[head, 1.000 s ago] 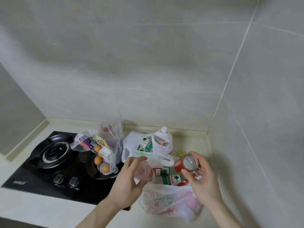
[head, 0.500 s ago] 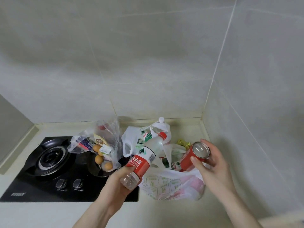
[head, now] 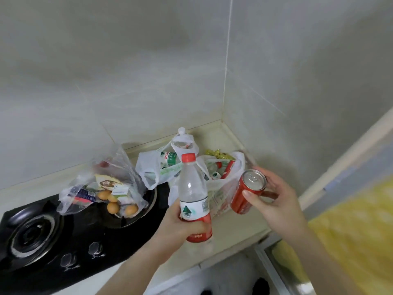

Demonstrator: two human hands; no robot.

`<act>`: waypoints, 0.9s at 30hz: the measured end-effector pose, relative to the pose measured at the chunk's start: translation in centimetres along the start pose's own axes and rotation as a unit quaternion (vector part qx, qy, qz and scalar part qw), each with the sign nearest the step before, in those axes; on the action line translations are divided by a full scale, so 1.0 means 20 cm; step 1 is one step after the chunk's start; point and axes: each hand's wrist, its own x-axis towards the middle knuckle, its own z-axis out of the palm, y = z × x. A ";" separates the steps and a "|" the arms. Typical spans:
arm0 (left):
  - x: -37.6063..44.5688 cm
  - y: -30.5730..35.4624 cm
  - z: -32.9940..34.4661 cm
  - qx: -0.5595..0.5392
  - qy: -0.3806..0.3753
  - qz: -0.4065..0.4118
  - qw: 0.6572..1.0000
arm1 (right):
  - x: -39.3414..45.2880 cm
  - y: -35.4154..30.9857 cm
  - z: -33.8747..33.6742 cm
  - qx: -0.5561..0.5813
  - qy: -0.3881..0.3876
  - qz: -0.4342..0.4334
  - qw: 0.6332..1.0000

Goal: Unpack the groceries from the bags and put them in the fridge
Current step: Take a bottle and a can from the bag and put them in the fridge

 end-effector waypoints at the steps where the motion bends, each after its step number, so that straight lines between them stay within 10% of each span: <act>1: -0.02 0.01 0.01 0.029 0.008 0.010 0.999 | -0.06 -0.01 -0.01 0.002 0.010 0.001 1.000; 16: -0.44 0.08 0.79 0.185 -0.100 0.126 0.969 | -1.10 -0.08 -0.80 -0.052 0.175 0.024 0.983; 27: -1.03 -0.06 1.90 0.211 -0.345 0.205 0.891 | -2.23 0.05 -1.56 -0.100 0.430 0.095 0.892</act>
